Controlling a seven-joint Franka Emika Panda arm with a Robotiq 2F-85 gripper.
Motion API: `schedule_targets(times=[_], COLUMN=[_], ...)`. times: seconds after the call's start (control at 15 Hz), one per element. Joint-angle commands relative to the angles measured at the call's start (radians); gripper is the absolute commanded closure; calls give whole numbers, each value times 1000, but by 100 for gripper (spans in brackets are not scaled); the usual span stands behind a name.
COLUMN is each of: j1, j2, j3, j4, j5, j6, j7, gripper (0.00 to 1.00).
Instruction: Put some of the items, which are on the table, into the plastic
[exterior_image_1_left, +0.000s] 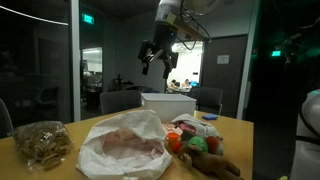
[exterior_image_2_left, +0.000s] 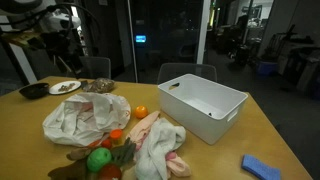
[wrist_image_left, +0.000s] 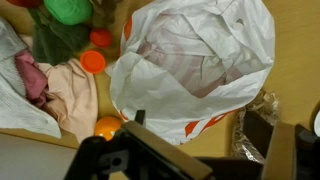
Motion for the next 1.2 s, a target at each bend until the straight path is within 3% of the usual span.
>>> schedule_targets(times=[0.0, 0.6, 0.93, 1.13], j1=[7, 13, 10, 10], j2=[2, -10, -29, -35], j3=[-6, -6, -16, -23], j4=[6, -2, -144, -265], j5=[-4, 4, 18, 44], j6=[-1, -6, -52, -21], j7=[3, 0, 16, 32], gripper=[0, 0, 0, 0])
